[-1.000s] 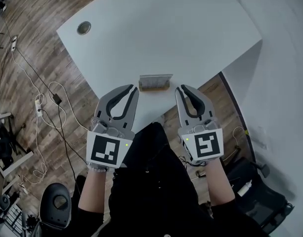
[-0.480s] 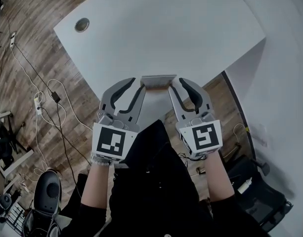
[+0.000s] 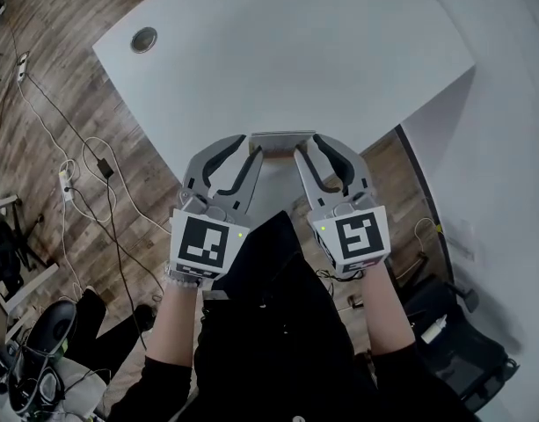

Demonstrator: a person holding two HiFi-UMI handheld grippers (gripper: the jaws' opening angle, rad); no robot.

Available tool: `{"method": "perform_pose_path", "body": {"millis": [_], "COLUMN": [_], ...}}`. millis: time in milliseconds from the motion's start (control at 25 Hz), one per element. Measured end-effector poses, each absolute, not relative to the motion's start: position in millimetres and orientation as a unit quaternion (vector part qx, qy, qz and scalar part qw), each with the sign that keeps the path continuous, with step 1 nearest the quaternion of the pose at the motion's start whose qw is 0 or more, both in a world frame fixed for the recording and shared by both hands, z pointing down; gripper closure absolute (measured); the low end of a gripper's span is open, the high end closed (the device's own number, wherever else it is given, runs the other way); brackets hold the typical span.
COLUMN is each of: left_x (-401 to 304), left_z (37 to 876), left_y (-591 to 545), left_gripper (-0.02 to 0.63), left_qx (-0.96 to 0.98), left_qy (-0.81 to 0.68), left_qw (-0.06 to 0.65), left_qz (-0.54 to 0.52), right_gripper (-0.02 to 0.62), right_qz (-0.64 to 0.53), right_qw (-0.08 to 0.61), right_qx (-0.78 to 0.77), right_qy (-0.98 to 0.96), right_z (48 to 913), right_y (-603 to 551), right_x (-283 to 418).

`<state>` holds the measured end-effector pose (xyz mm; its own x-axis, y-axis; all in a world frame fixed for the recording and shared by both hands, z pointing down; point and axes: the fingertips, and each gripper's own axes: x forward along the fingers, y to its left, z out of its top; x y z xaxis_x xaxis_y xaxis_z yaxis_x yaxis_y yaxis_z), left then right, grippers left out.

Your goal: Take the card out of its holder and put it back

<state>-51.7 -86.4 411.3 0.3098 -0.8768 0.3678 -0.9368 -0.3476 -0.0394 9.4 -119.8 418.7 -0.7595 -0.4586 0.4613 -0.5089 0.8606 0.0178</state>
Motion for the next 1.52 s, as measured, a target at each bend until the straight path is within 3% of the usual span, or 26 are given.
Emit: {"method": "perform_pose_path", "body": {"millis": [400,520,640,1520], "left_x": [-52.0,-54.5,-55.0,-51.0], "left_z": [415.0,414.1,415.3,412.7], "left_y": [-88.2,-87.5,-88.7,-85.6], "left_gripper": [0.518,0.54,0.558,0.566], "left_qx": [0.801,0.787,0.795,0.801], "left_qy": [-0.568,-0.585,-0.575,-0.565], "left_qw": [0.092,0.114,0.09,0.09], "left_qz": [0.168,0.162,0.168,0.177], "right_gripper": [0.469,0.489,0.505,0.52], "right_qz": [0.052,0.051,0.048,0.07], "right_qw": [0.235,0.239,0.24,0.225], "right_qx": [0.263,0.266,0.271,0.275], "right_qy": [-0.934,-0.932,-0.931,-0.932], "right_z": [421.7,420.6,420.6,418.2], "right_y": [-122.3,-121.8,-123.1,-121.5], "right_x": [5.2,4.7,5.1,13.4]}}
